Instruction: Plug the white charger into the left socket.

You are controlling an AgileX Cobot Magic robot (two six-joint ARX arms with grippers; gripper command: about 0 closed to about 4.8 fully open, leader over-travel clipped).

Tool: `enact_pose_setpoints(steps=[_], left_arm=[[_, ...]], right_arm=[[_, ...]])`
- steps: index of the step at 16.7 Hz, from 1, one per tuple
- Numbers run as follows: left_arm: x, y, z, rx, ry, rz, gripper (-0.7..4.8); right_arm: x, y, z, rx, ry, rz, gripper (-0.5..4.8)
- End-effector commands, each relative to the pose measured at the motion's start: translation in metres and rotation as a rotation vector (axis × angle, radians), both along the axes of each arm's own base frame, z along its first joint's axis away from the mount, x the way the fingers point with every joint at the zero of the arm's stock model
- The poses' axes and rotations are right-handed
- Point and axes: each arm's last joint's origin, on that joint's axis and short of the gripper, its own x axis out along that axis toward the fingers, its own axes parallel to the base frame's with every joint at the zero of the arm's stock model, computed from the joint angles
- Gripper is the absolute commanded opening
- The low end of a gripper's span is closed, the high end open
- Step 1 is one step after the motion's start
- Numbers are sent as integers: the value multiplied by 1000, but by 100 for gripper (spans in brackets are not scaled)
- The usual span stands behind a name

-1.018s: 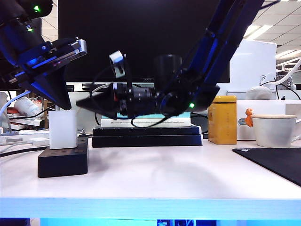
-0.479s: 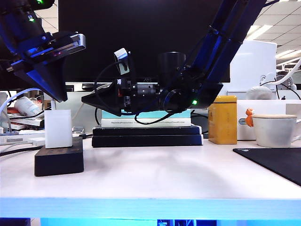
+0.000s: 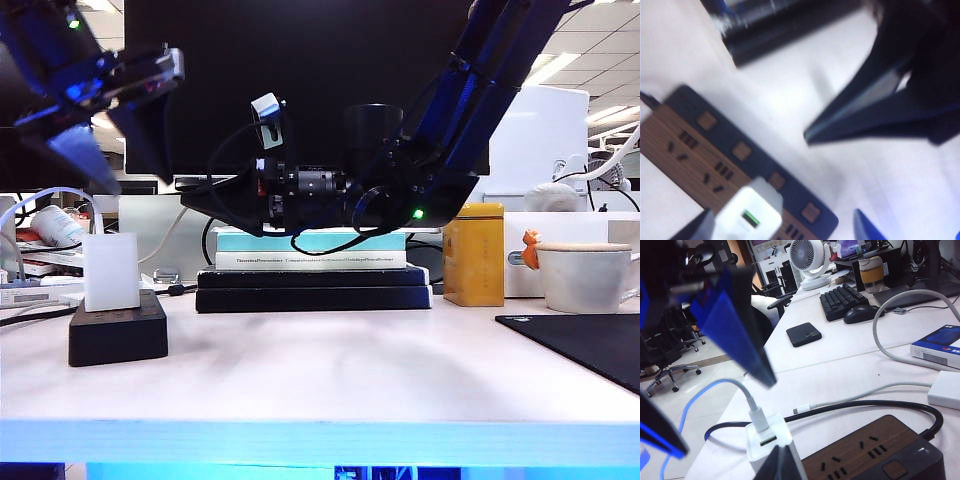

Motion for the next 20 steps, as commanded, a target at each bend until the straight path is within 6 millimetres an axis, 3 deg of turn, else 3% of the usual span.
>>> enact_pose_setpoints(steps=[1, 3, 4, 5, 9, 11, 12, 16, 20], left_arm=[[3, 1, 12, 17, -53, 20, 377], [4, 0, 19, 10, -80, 23, 370], [5, 0, 27, 2, -102, 23, 316], [4, 0, 51, -22, -176, 24, -3], [-11, 5, 119, -76, -403, 14, -6], [-43, 15, 164, -131, -561, 48, -6], [-55, 19, 175, -156, -593, 59, -6], [-152, 52, 218, -264, -755, 208, -6], [-256, 87, 225, -283, -883, 265, -6]], right_arm=[[1, -2, 8, 16, -10, -4, -1], [0, -3, 13, 23, -20, -4, -1], [0, -3, 17, 28, -28, -5, -1], [0, -6, 31, 40, 2, -10, -1], [-5, -21, 78, 87, 1, -24, -1], [-17, -30, 124, 143, -2, -45, -2], [-23, -33, 140, 165, -21, -46, -2], [-70, -60, 233, 295, -117, -69, -2], [-124, -90, 300, 346, -172, -118, -3]])
